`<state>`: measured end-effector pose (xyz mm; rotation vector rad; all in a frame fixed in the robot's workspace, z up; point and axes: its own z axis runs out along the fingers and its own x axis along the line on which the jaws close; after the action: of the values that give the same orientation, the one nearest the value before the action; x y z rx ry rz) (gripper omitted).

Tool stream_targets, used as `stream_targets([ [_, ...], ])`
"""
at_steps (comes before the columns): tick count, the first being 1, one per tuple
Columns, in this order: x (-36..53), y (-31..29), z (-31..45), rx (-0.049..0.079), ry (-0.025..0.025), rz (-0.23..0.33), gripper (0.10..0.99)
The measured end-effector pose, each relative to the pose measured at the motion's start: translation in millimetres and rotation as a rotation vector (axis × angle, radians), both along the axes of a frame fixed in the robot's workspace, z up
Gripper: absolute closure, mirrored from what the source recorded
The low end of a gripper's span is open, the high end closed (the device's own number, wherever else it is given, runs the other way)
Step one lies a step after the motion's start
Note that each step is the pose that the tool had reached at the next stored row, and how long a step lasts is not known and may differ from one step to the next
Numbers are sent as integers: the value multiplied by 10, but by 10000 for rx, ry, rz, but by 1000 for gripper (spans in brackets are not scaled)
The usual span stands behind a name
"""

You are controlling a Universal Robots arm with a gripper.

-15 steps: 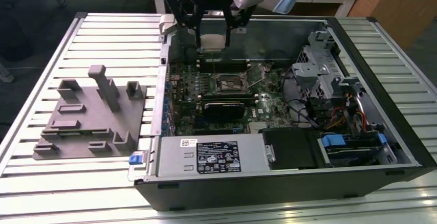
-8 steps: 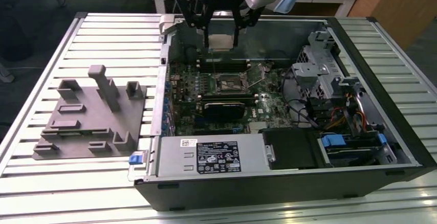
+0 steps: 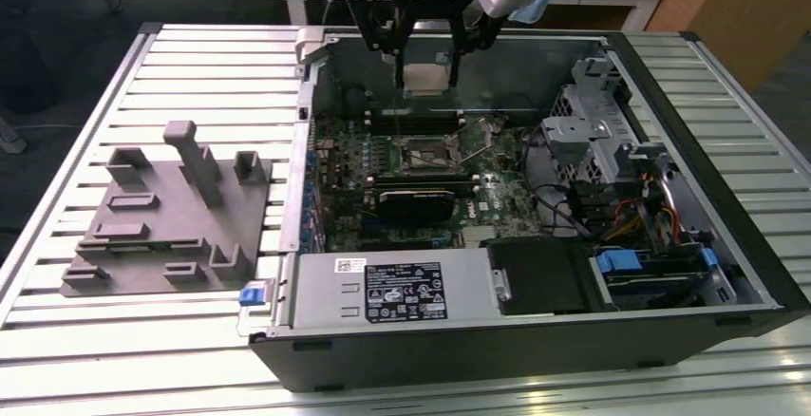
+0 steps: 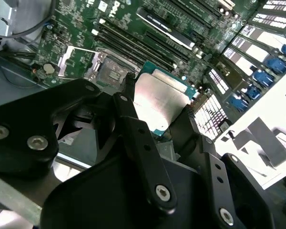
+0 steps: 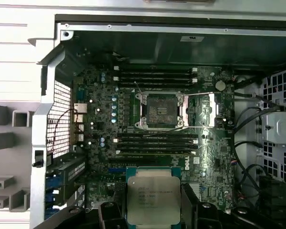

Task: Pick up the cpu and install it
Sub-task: 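Pick up the cpu and move it towards the insertion slot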

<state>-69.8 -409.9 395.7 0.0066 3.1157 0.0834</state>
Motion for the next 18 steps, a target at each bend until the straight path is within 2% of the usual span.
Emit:
stream_targets([
  [9, 205, 0, -4, 0, 0, 0, 545],
  [14, 324, 0, -85, -1, 4, 1, 545],
  [18, 375, 0, -157, 0, 5, 0, 545],
])
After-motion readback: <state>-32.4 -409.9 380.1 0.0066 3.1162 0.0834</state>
